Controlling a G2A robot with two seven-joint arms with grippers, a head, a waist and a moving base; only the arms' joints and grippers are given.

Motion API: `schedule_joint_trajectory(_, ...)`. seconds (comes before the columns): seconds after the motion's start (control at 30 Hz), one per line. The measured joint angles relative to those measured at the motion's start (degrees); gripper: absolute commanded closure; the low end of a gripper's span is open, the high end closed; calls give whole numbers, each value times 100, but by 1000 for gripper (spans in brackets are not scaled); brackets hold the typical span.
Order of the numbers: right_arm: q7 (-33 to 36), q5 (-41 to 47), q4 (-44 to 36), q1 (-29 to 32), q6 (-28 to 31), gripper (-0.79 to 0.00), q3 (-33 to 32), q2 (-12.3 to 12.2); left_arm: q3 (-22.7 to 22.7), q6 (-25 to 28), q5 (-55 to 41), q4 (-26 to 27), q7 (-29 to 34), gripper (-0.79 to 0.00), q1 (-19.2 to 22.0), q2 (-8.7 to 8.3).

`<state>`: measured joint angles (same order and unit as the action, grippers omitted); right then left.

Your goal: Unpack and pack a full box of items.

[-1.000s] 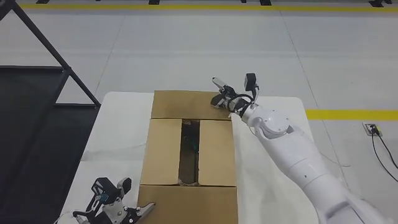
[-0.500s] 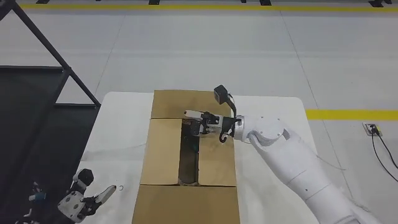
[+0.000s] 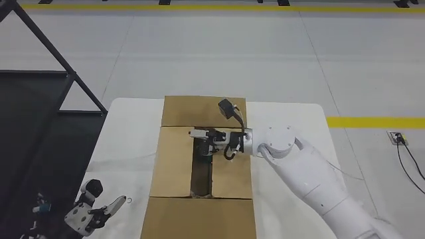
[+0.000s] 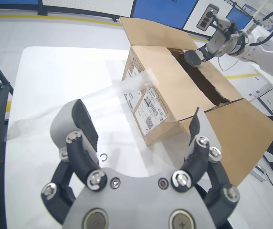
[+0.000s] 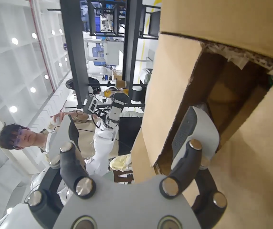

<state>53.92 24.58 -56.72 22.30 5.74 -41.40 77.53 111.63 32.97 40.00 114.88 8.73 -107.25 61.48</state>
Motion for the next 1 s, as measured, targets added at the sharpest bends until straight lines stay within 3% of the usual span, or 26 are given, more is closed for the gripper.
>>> schedule_joint_trajectory(0.27, 173, 65, 683, -311, 64, -785, 391, 334, -25, 36, 18, 158, -167, -785, -115, 29)
schedule_joint_trajectory(0.57, 598, 713, 1422, -576, 669, -785, 524, 748, -238, -120, 333, 330, -153, -785, -142, 57)
schedule_joint_trajectory(0.8, 1002, 1388, 1673, -700, 1269, -785, 313, 941, -626, -599, 967, 611, -244, -785, -130, 101)
schedule_joint_trajectory(1.0, 1159, 1505, 1522, -833, 1396, -785, 328, 1106, -1126, -924, 1515, 815, -211, -785, 1, 132)
